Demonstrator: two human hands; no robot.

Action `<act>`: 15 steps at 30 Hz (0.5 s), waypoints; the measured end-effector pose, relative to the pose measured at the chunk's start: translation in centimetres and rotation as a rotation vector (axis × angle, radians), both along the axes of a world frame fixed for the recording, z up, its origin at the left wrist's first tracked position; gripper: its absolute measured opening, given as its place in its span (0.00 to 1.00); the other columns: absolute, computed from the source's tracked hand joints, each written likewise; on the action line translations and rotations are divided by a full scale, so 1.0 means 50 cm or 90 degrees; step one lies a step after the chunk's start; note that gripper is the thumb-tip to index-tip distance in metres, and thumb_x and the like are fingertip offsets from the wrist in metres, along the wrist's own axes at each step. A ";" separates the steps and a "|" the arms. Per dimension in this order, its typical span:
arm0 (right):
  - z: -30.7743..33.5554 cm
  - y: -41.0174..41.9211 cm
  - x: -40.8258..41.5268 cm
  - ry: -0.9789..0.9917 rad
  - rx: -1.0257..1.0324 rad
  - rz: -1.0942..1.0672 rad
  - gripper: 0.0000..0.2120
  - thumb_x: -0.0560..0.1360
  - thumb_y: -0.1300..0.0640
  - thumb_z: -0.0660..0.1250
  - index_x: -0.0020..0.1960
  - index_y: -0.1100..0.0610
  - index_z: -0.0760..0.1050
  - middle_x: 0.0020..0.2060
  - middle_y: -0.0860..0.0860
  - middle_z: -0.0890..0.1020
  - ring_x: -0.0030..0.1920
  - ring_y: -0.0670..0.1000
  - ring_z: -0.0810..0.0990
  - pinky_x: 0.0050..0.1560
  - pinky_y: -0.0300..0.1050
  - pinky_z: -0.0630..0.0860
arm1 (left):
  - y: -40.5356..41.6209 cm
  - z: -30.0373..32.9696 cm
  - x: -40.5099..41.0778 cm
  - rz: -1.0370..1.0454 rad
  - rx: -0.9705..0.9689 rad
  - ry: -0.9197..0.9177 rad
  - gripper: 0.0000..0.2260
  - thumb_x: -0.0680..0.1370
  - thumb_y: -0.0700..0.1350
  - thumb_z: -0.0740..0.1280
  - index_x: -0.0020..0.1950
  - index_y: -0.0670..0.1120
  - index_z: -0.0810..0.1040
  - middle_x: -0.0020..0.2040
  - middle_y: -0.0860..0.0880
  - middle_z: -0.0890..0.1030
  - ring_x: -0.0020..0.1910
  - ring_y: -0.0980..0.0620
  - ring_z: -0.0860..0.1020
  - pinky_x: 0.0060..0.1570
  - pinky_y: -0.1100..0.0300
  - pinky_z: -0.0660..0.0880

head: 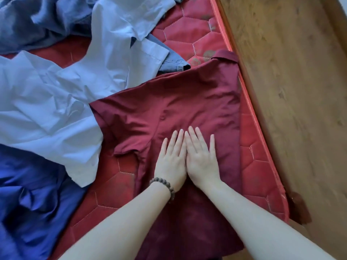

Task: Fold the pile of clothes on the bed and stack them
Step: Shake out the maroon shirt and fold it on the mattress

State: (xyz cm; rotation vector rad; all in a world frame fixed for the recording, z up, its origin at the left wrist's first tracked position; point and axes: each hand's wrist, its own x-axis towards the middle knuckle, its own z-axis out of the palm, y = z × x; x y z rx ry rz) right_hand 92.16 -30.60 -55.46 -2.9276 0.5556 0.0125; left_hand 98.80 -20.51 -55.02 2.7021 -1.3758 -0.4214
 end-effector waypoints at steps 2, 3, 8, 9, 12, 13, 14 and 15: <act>-0.013 0.003 -0.044 0.035 -0.003 -0.052 0.26 0.80 0.50 0.53 0.76 0.58 0.62 0.76 0.52 0.61 0.77 0.51 0.57 0.74 0.64 0.52 | 0.049 -0.015 0.009 0.025 0.015 0.003 0.28 0.80 0.55 0.51 0.78 0.46 0.57 0.79 0.46 0.57 0.78 0.48 0.54 0.75 0.48 0.50; -0.016 -0.007 -0.068 0.049 -0.010 -0.093 0.27 0.80 0.48 0.52 0.76 0.58 0.61 0.76 0.52 0.61 0.77 0.51 0.57 0.74 0.64 0.50 | 0.074 -0.019 0.024 0.040 0.022 -0.006 0.28 0.80 0.56 0.51 0.78 0.46 0.58 0.78 0.46 0.57 0.77 0.48 0.55 0.74 0.49 0.51; -0.003 0.001 -0.163 0.050 -0.042 -0.291 0.29 0.80 0.47 0.50 0.76 0.60 0.60 0.76 0.55 0.60 0.77 0.55 0.57 0.73 0.68 0.51 | 0.162 -0.001 0.037 0.057 0.025 -0.053 0.30 0.79 0.55 0.51 0.77 0.40 0.59 0.78 0.42 0.58 0.77 0.45 0.54 0.74 0.48 0.49; 0.003 0.031 -0.165 0.035 -0.043 -0.274 0.28 0.80 0.48 0.51 0.76 0.61 0.60 0.76 0.55 0.61 0.77 0.55 0.57 0.73 0.67 0.50 | 0.166 0.006 0.012 0.043 0.014 -0.050 0.29 0.79 0.54 0.51 0.77 0.40 0.59 0.78 0.42 0.58 0.77 0.45 0.54 0.74 0.47 0.49; 0.002 0.154 -0.170 0.007 -0.027 -0.120 0.27 0.79 0.52 0.54 0.76 0.60 0.60 0.76 0.54 0.60 0.77 0.54 0.56 0.74 0.66 0.50 | 0.184 0.009 -0.092 -0.065 -0.004 -0.009 0.28 0.79 0.51 0.52 0.77 0.41 0.58 0.78 0.43 0.58 0.78 0.46 0.54 0.75 0.48 0.49; -0.002 0.193 -0.179 0.011 -0.016 -0.080 0.27 0.79 0.54 0.56 0.76 0.60 0.59 0.77 0.54 0.59 0.77 0.53 0.55 0.74 0.66 0.52 | 0.197 0.005 -0.123 -0.089 0.005 0.006 0.27 0.80 0.51 0.51 0.78 0.42 0.57 0.78 0.44 0.57 0.78 0.47 0.53 0.75 0.49 0.49; -0.007 0.221 -0.190 0.018 -0.006 -0.067 0.27 0.79 0.55 0.56 0.76 0.60 0.59 0.77 0.53 0.58 0.77 0.53 0.55 0.73 0.66 0.53 | 0.215 -0.002 -0.144 -0.091 0.012 0.014 0.26 0.81 0.51 0.50 0.78 0.44 0.56 0.79 0.45 0.57 0.78 0.48 0.53 0.75 0.49 0.49; -0.011 0.235 -0.204 0.029 0.000 -0.077 0.27 0.80 0.53 0.56 0.77 0.59 0.58 0.77 0.53 0.58 0.77 0.52 0.54 0.73 0.65 0.53 | 0.233 -0.008 -0.154 -0.081 0.016 0.016 0.26 0.81 0.52 0.50 0.79 0.45 0.56 0.79 0.46 0.56 0.78 0.48 0.53 0.75 0.48 0.50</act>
